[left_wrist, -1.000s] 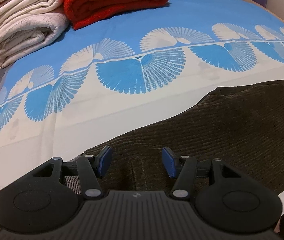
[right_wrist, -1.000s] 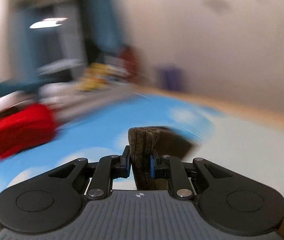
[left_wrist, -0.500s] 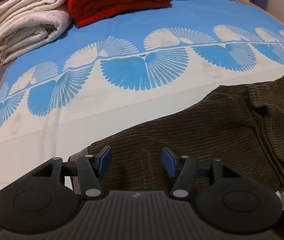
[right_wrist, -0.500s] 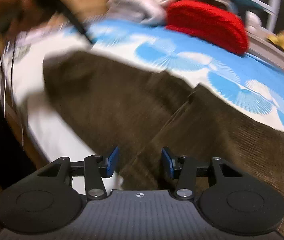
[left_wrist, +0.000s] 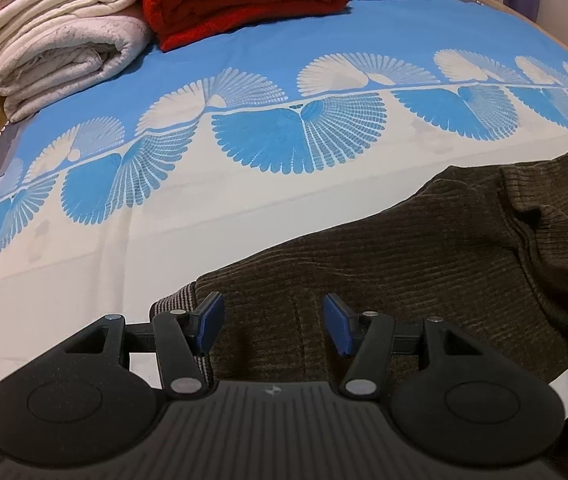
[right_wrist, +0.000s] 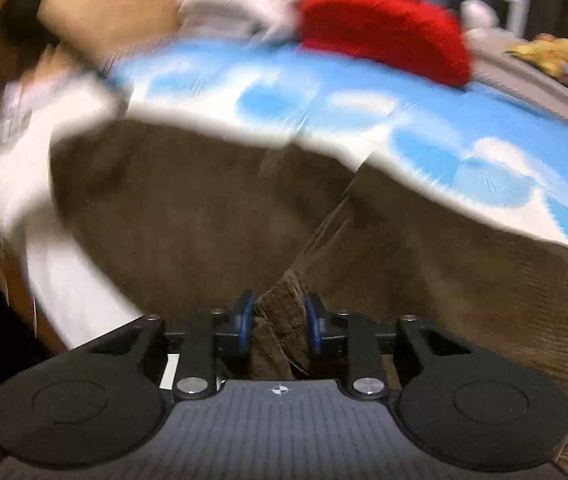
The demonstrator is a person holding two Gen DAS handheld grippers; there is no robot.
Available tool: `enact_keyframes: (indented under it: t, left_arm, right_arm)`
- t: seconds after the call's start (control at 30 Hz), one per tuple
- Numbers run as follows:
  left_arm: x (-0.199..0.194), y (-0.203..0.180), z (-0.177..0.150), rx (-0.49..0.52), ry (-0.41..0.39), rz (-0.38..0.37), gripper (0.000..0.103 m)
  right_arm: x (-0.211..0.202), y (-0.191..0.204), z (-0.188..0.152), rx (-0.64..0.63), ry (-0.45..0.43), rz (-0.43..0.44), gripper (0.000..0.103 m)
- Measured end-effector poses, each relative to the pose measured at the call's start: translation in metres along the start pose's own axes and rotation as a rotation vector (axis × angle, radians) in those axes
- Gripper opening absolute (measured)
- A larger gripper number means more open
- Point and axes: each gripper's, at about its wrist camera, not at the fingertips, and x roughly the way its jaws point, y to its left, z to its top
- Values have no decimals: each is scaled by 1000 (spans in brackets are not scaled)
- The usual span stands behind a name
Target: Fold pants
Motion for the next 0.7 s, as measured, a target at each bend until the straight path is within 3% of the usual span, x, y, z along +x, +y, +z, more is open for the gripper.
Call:
enact_keyframes:
  t: [0.07, 0.13, 0.23, 0.3, 0.37, 0.43, 0.7]
  left_arm:
    - [1, -1, 1, 0, 0, 1, 61]
    - [1, -4, 3, -1, 0, -4, 61]
    - [2, -11, 6, 17, 1, -9, 61]
    - [2, -16, 7, 27, -1, -14, 61]
    - [3, -20, 9, 36, -1, -20, 61]
    - [5, -23, 10, 49, 2, -19, 61]
    - [9, -20, 7, 48, 19, -14, 61]
  right_arm:
    - [-23, -11, 8, 40, -102, 26, 25]
    - [-39, -14, 7, 14, -135, 75, 24]
    - [-26, -8, -9, -60, 11, 141, 26]
    - [-15, 0, -21, -91, 85, 137, 28]
    - [-15, 8, -24, -128, 74, 137, 43]
    - [-18, 12, -24, -157, 56, 146, 49]
    - [10, 44, -41, -444, 124, 16, 56]
